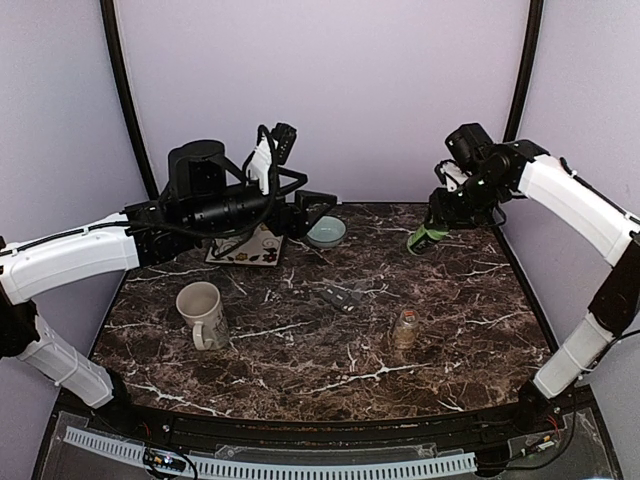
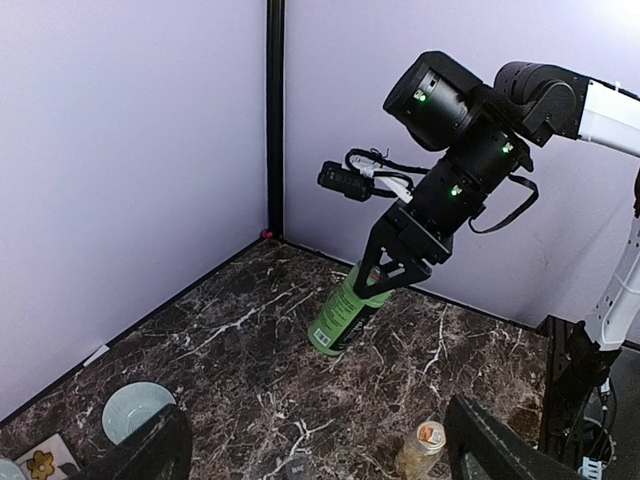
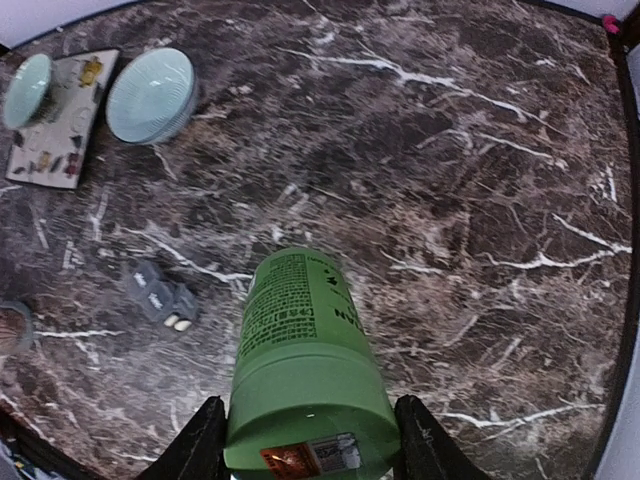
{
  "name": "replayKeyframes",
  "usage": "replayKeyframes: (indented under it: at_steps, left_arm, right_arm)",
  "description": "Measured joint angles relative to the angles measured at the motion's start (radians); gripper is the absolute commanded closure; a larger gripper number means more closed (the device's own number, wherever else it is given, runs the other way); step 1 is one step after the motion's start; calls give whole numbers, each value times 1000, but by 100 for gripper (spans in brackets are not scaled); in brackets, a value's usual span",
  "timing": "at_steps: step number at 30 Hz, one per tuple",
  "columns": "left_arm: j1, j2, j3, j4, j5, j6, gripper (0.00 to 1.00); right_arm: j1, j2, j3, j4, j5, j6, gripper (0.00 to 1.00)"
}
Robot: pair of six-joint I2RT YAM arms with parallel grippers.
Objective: Sort the pills into containers
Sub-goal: Place the pill bottle at the center of the board.
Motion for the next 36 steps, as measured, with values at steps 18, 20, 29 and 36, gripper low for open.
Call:
replayKeyframes:
  at_steps: [18,20,29,36]
  left_arm:
    - [0,-2,-61,-45,17,-62,10]
    - [0,-5,-72,-50,22,-68,10]
    - [0,-20,-91,-55,32,-78,10]
    - [0,-20,-97,-55,34,-80,10]
  right_arm:
    - [-35,175,-51,-134,269,-101,93]
    - [-43,188,-68,-128,267,-103,92]
    - [-65,218,-113,-70,245,-108,89]
    - [-85,222,-146,-35,225,-111,73]
